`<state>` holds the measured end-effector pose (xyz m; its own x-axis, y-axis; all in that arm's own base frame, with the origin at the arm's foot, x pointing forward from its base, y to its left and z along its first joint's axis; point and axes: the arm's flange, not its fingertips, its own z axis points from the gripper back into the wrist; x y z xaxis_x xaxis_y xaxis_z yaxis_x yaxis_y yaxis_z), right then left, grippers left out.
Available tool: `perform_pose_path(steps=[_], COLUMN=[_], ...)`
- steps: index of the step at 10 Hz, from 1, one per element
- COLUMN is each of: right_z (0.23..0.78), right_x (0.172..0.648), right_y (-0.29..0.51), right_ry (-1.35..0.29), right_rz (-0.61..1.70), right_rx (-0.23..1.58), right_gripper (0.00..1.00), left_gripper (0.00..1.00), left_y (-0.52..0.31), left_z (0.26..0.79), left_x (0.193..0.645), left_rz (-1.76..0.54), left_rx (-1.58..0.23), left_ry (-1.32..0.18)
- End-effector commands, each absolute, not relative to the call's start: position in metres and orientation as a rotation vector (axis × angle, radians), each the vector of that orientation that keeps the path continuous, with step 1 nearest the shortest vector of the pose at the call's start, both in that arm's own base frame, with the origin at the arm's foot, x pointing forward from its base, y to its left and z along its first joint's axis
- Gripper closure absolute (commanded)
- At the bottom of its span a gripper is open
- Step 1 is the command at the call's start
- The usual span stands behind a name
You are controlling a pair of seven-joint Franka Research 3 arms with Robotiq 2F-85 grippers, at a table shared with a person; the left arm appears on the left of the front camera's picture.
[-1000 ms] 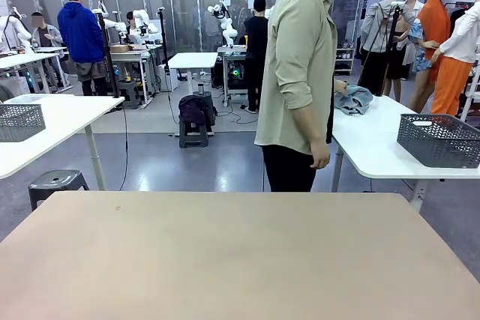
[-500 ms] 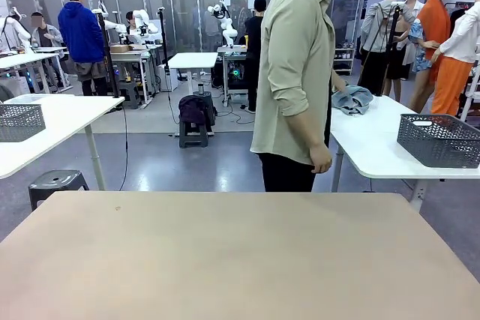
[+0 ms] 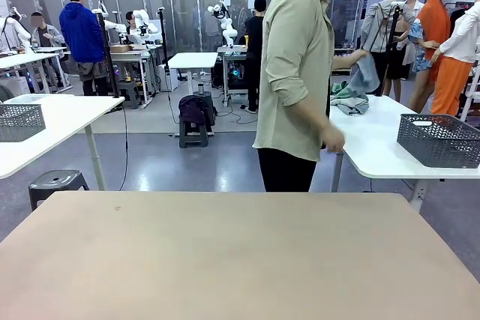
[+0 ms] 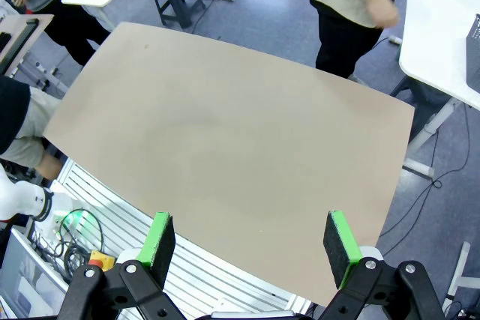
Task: Fold the towels and place them in the basket.
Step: When a person lays out a Towel with hook on the table, fold it in half twice.
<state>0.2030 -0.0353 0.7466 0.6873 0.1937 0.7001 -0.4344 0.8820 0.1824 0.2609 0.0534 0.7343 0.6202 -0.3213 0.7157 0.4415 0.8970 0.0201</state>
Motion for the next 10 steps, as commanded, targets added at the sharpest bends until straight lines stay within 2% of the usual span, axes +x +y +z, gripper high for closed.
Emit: perform_pose_path(steps=[1, 10], right_z=[0.7471, 0.7471], right_x=[0.2022, 0.2022], right_y=[-0.0351, -0.0351], right_ry=[-0.736, -0.736], right_rz=[0.356, 0.356], right_rx=[0.347, 0.347], right_gripper=[0.00, 0.00], left_gripper=[0.00, 0.00], left_y=[0.0530, 0.0530], left_z=[0.7346, 0.7346], left_x=[0.2608, 0.2608], left_rz=[-0.441, -0.441], left_rx=[-0.168, -0.168], left_ry=[-0.790, -0.790])
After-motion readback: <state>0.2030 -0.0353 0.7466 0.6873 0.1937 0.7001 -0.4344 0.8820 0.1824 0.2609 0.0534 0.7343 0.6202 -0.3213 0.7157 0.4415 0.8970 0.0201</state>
